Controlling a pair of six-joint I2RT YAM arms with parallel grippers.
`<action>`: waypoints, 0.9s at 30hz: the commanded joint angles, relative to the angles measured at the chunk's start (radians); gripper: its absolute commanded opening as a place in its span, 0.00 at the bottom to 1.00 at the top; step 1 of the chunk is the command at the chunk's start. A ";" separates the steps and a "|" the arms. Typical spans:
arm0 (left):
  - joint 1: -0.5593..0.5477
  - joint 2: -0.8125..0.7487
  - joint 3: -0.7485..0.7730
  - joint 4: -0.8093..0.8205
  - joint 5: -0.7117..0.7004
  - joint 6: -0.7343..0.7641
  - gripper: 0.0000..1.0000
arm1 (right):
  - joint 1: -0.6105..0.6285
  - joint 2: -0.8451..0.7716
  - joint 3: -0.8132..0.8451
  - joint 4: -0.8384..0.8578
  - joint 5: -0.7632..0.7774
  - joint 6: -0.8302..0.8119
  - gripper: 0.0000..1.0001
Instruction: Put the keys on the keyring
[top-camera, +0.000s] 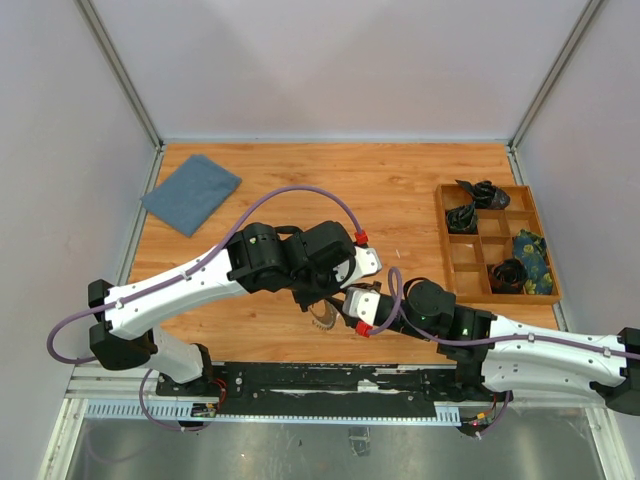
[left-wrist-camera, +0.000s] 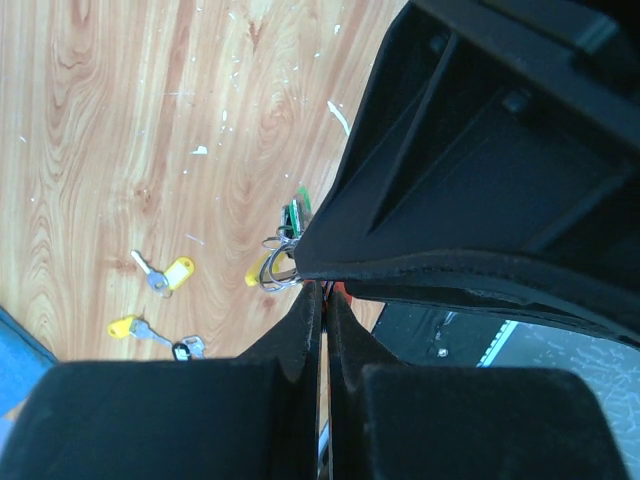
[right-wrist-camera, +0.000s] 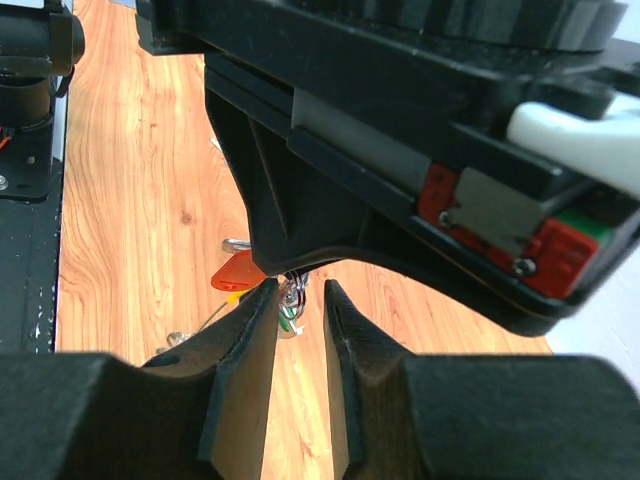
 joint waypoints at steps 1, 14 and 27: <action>-0.005 -0.030 0.020 0.026 0.018 0.008 0.01 | 0.011 0.005 0.006 0.038 0.027 -0.002 0.25; -0.005 -0.033 0.022 0.033 0.038 0.009 0.00 | 0.012 0.019 0.011 0.033 0.043 0.000 0.20; -0.005 -0.046 0.023 0.057 0.047 0.011 0.01 | 0.011 0.012 0.019 0.024 0.061 0.036 0.06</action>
